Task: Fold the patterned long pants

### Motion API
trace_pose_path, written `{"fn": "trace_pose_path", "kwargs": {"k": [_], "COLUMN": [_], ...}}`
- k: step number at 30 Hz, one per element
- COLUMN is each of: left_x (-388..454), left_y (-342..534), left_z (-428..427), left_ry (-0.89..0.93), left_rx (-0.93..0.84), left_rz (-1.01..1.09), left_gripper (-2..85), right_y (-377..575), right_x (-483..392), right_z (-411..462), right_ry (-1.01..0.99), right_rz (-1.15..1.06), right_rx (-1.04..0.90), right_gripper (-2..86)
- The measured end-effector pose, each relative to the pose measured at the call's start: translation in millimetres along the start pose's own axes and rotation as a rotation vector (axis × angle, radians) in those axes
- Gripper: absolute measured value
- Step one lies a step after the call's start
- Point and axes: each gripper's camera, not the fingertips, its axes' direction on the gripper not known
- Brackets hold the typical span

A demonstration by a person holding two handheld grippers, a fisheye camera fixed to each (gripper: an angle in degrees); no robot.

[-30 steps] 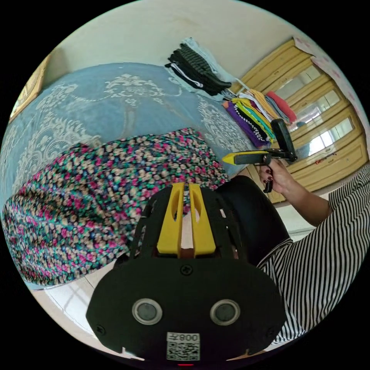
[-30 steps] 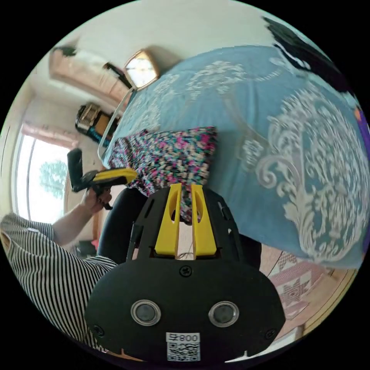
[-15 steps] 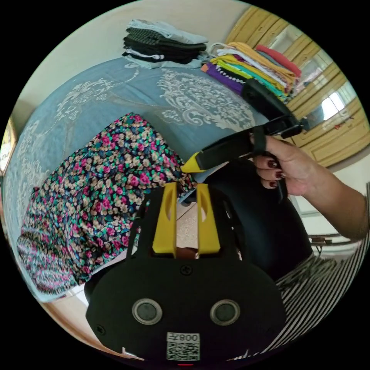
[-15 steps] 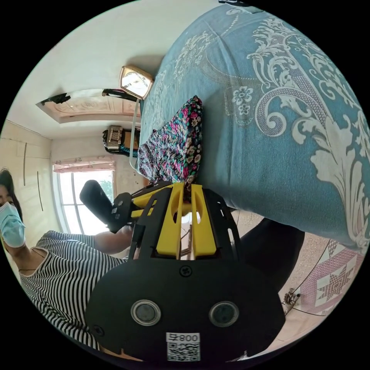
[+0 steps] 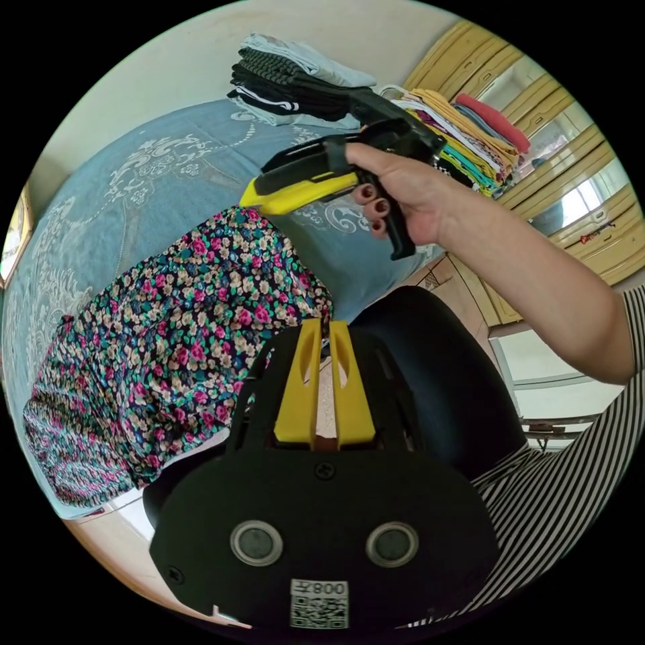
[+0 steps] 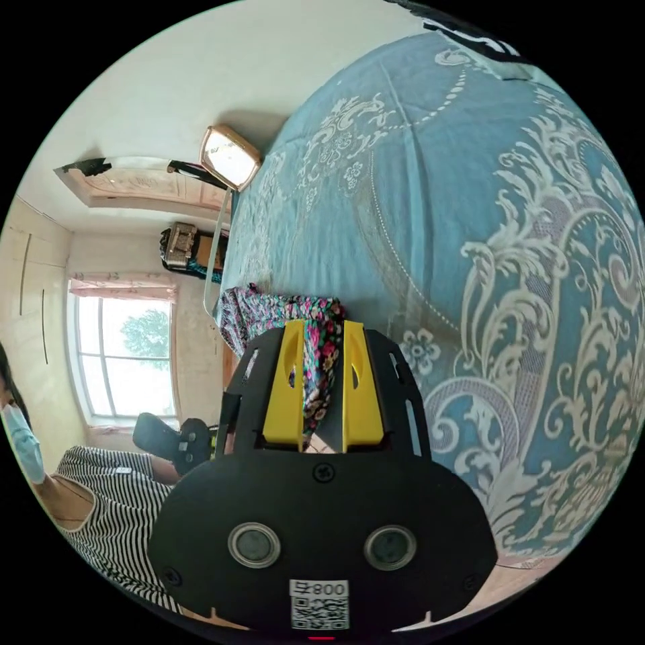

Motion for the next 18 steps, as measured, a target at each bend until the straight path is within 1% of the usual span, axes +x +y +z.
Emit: {"fn": "trace_pose_path", "kwargs": {"k": [2,3,7,12,15,18], "left_x": [0,0,-1,-6,-8,-10], "left_y": [5,6,17,27,31,38], "left_z": [1,1,2,-8,-10,2], "left_ry": [0.001,0.001,0.003,0.066,0.149,0.194], "left_rx": [0.005,0.005,0.008,0.07,0.106,0.083], "left_rz": [0.005,0.007,0.026,0.06,0.118,0.168], "left_gripper": [2.3,2.3,2.1,1.9,1.8,1.9], "right_y": [-8,-11,-17,-5,10,29], "right_x": [-1,0,1,8,18,32], "right_z": [6,4,-6,-57,-89,-111], "right_ry": [0.033,0.03,-0.024,-0.133,-0.115,-0.12], "right_rz": [0.006,0.012,0.006,0.041,0.102,0.191], "right_rx": [-0.054,-0.052,-0.069,0.045,0.106,0.149], "right_gripper": [8.3,7.6,4.5,2.4,2.1,2.0]}}
